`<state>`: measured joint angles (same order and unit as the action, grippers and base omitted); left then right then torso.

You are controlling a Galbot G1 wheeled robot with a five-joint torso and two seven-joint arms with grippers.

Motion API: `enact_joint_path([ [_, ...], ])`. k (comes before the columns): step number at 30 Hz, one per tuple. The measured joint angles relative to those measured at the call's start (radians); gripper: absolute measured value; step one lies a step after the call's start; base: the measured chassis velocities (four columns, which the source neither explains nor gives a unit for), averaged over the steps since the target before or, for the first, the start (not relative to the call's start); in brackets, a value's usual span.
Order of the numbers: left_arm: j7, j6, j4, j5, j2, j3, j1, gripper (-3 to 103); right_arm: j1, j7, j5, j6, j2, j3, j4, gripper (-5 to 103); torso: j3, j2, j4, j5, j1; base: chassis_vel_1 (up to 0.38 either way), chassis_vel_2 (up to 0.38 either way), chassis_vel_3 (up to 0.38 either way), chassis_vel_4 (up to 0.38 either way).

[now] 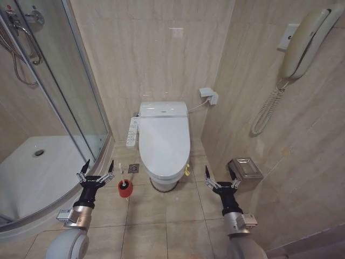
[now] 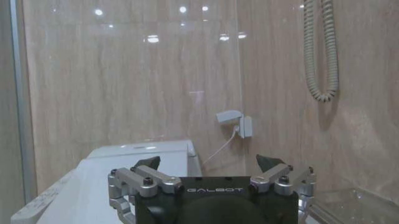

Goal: Open the toilet lid, clean the toilet bowl with a toilet brush, close the toilet lid, and flush.

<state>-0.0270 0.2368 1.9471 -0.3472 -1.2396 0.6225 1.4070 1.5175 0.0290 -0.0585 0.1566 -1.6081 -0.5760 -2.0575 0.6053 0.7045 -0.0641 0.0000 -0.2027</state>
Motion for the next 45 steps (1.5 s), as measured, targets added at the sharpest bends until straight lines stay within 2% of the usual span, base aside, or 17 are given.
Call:
enact_joint_path([
  [32, 0.000, 0.000, 0.000, 0.000, 0.000, 0.000, 0.000, 100, 0.024, -0.002, 0.000, 0.037, 0.000, -0.022, -0.012, 100, 0.000, 0.000, 0.0000, 0.0001, 0.000, -0.053, 0.059, 0.052, -0.050],
  [45, 0.000, 0.000, 0.000, 0.000, 0.000, 0.000, 0.000, 100, 0.004, -0.081, 0.035, 0.034, 0.000, -0.026, 0.005, 100, 0.001, 0.000, 0.0001, -0.0001, -0.001, -0.096, 0.098, 0.102, -0.116],
])
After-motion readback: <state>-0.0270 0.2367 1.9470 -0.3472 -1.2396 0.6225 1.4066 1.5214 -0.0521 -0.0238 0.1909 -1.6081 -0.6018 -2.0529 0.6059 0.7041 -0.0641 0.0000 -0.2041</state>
